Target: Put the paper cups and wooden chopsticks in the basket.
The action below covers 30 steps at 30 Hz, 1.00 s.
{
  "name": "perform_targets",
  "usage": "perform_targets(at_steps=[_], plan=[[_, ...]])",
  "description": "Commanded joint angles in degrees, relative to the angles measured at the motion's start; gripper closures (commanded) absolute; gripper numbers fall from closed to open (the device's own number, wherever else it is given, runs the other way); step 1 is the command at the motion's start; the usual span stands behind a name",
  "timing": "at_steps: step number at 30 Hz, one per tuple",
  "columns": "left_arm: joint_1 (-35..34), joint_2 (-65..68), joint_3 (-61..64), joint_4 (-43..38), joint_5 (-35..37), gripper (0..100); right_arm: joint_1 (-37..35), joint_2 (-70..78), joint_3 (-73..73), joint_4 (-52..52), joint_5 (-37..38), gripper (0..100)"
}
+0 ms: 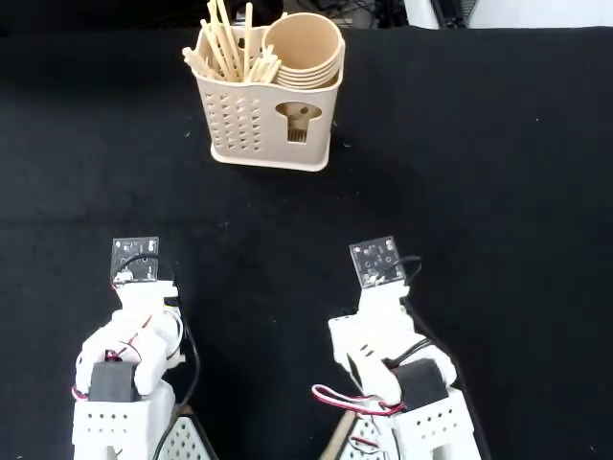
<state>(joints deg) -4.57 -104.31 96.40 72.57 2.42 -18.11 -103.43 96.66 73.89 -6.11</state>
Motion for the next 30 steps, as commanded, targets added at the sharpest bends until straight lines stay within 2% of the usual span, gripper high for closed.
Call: perform_targets(at_steps=[1,10,20,30], plan=[[0.48,-0.18,0.92,0.53,0.00,97,0.70,-3.82,-0.13,0.18,-0.53,98.5],[0.92,-0.18,0.92,0.62,0.00,97,1.32,-3.82,-0.13,0.18,-0.62,98.5],[0.75,-0.18,0.92,0.62,0.00,97,17.05,-3.91,-0.13,0.26,-0.53,98.5],[0.48,-0.18,0.92,0.70,0.00,97,17.23,-4.35,-0.13,0.44,-0.53,98.5]])
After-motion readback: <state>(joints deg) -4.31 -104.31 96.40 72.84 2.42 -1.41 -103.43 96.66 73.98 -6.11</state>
